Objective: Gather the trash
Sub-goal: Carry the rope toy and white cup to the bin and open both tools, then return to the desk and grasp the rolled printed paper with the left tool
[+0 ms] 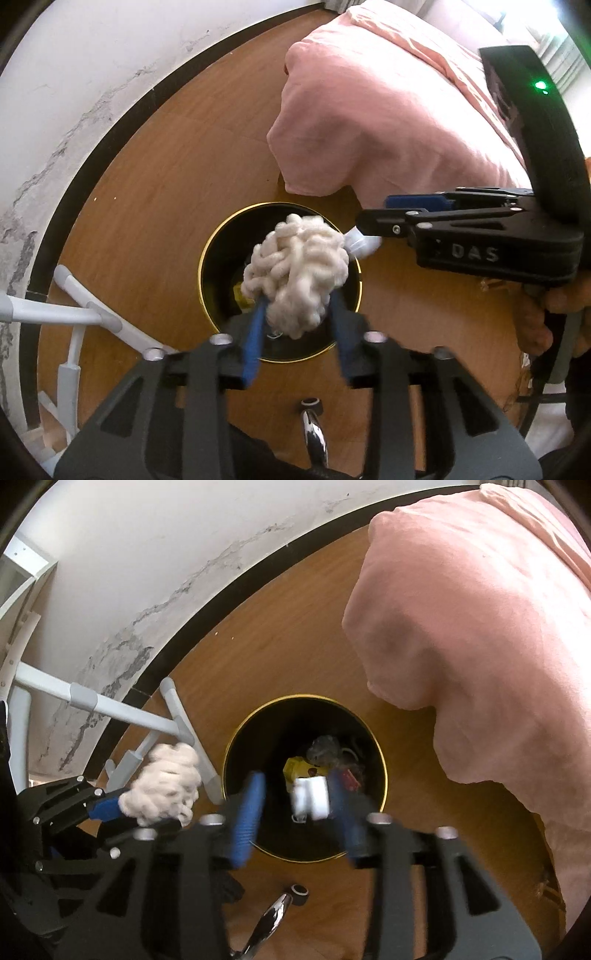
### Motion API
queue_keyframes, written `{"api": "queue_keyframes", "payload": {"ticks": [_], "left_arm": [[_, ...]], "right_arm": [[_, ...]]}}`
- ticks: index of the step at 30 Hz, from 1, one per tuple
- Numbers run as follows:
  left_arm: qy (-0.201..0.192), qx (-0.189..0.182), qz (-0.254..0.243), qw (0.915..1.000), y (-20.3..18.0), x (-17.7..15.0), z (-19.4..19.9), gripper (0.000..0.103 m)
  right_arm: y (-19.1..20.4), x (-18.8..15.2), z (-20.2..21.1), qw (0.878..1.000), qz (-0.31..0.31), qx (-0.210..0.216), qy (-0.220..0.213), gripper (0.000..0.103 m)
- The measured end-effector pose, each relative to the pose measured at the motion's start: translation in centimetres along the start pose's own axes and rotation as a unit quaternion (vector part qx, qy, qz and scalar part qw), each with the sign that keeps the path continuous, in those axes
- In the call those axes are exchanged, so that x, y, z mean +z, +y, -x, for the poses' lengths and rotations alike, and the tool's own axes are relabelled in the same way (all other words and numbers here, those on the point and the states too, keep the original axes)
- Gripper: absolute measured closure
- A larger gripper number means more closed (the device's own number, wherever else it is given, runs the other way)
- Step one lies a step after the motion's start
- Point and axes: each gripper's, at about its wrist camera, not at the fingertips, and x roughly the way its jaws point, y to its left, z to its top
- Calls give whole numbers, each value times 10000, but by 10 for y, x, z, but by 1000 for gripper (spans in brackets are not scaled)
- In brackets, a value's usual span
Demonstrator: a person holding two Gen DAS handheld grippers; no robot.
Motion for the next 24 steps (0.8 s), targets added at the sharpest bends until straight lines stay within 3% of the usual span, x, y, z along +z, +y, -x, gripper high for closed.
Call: {"api": "queue_keyframes", "payload": {"ticks": [1,7,11,14,15,18,21,24], "left_arm": [[-23,-1,10,10000,1,0,0,52],[-77,-67,-102,9999,-6,-1,11,50],[-307,-81,-341,9989,-26,-4,41,37],[-614,-152,-585,9963,-46,-8,80,25],[-737,-179,-646,9950,-53,-10,96,23],[-1063,-178,-768,9912,-64,-18,147,18],[-1381,1,-757,9875,-57,-34,203,16],[-1743,177,-450,9835,-27,-58,259,16]], "right_arm": [[0,1,2,10000,-13,-4,-43,50],[3,-2,26,9997,-59,-55,-212,50],[4,-9,59,9989,-123,-159,-428,50],[11,-16,101,9968,-113,-258,-754,44],[14,-17,111,9960,-95,-283,-840,38],[35,-23,154,9925,68,-378,-1160,34],[73,-25,188,9886,395,-381,-1399,34],[127,-24,211,9837,791,-198,-1603,34]]}}
